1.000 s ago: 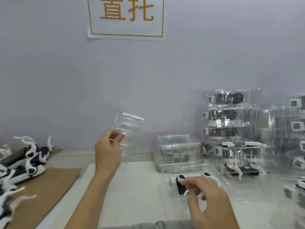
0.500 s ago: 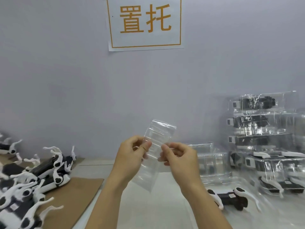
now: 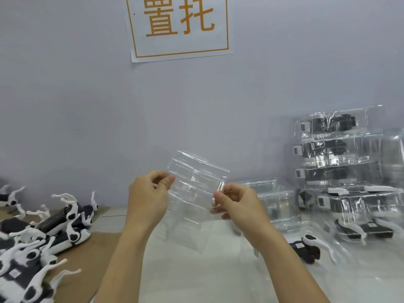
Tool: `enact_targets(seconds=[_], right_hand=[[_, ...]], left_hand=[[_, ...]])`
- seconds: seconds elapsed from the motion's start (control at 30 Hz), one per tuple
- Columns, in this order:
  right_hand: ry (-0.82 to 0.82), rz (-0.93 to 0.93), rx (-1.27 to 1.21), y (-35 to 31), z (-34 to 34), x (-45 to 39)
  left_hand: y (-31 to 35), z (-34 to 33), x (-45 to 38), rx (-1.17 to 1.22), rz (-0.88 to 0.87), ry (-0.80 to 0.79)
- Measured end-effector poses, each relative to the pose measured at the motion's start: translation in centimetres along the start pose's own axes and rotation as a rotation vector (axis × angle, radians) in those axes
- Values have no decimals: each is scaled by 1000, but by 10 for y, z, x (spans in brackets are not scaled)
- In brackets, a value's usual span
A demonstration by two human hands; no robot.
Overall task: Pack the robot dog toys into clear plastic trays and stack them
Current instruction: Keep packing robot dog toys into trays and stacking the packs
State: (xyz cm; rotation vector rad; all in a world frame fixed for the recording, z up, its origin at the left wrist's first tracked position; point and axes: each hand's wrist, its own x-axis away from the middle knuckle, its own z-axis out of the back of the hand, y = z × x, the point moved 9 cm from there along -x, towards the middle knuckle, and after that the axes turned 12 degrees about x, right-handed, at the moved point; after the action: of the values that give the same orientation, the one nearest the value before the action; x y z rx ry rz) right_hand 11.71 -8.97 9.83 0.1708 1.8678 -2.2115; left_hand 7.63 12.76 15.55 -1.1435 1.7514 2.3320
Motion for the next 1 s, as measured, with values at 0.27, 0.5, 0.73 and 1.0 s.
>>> enact_targets(seconds=[0.27, 0.5, 0.73, 1.0], right_hand=[[312, 8, -242, -1, 64, -2], [424, -224, -547, 35, 96, -3], [349, -387, 308, 33, 113, 3], [332, 171, 909, -38, 79, -5]], left_hand=[[12, 54, 2, -183, -79, 277], [0, 33, 1, -160, -4, 155], [-30, 8, 1, -407, 167, -174], [-54, -18, 24, -646, 302, -582]])
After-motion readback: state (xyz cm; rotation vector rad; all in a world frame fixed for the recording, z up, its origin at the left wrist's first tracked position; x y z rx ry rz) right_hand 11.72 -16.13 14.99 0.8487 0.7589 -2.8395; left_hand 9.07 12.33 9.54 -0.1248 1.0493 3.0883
